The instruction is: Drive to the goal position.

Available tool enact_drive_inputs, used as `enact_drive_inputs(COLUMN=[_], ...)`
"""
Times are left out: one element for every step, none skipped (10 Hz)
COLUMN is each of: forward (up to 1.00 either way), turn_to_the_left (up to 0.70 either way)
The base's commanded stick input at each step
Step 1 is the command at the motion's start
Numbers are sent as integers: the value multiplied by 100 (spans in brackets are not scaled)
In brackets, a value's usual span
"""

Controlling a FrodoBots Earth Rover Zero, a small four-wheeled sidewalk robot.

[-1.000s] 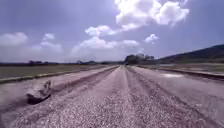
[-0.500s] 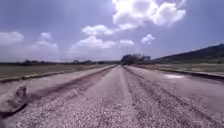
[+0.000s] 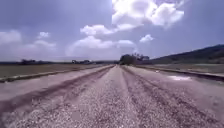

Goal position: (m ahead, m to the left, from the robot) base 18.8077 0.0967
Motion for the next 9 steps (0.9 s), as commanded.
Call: enact_drive_inputs(forward=[100, 100, 100, 100, 100, 100, 100, 100, 100], turn_to_the_left=[0, 0, 0, 0, 0, 0, 0, 0, 0])
